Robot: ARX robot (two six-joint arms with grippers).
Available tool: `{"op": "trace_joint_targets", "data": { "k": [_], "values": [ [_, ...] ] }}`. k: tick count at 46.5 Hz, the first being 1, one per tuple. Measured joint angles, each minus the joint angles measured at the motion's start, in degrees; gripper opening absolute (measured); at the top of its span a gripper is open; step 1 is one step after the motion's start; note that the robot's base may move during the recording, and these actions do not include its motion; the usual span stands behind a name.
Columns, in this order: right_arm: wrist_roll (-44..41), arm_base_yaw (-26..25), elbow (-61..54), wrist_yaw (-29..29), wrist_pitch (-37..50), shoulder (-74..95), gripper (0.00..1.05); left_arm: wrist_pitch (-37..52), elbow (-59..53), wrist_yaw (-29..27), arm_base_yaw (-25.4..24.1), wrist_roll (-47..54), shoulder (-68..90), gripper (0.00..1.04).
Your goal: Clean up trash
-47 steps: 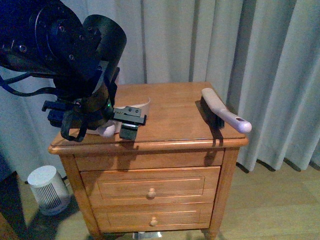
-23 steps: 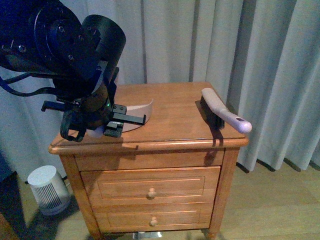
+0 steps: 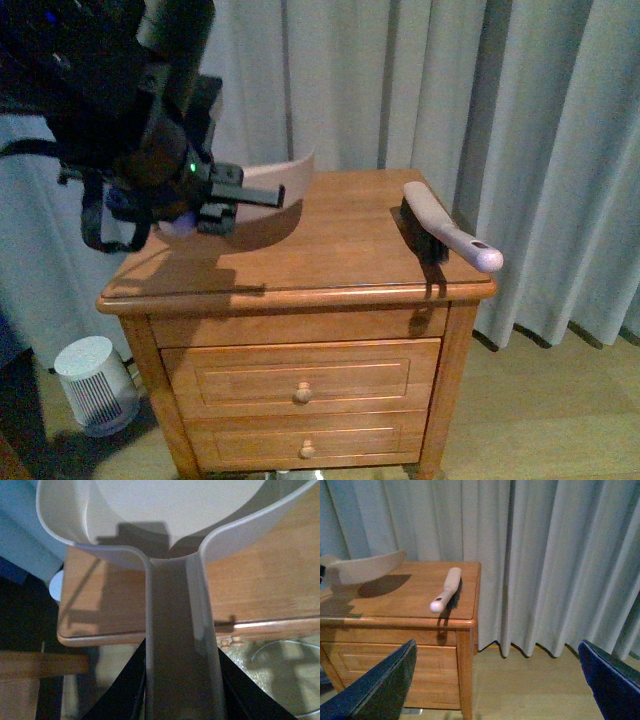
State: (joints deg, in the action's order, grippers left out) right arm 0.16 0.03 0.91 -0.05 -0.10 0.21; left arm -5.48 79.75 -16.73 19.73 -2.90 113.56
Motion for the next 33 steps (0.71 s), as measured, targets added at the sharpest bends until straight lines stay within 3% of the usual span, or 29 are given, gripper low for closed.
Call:
{"op": "trace_joint_targets", "data": {
  "k": [12, 33],
  "values": [
    [0.0, 0.0, 0.0, 0.0, 0.0, 0.0, 0.97, 13.1, -11.8, 4.5, -2.8, 6.9, -20.3, 0.28],
    [0.0, 0.0, 0.0, 0.0, 0.0, 0.0, 0.97, 18.0, -32.4, 12.7, -15.1, 19.7, -54.4, 0.28]
  ]
}}
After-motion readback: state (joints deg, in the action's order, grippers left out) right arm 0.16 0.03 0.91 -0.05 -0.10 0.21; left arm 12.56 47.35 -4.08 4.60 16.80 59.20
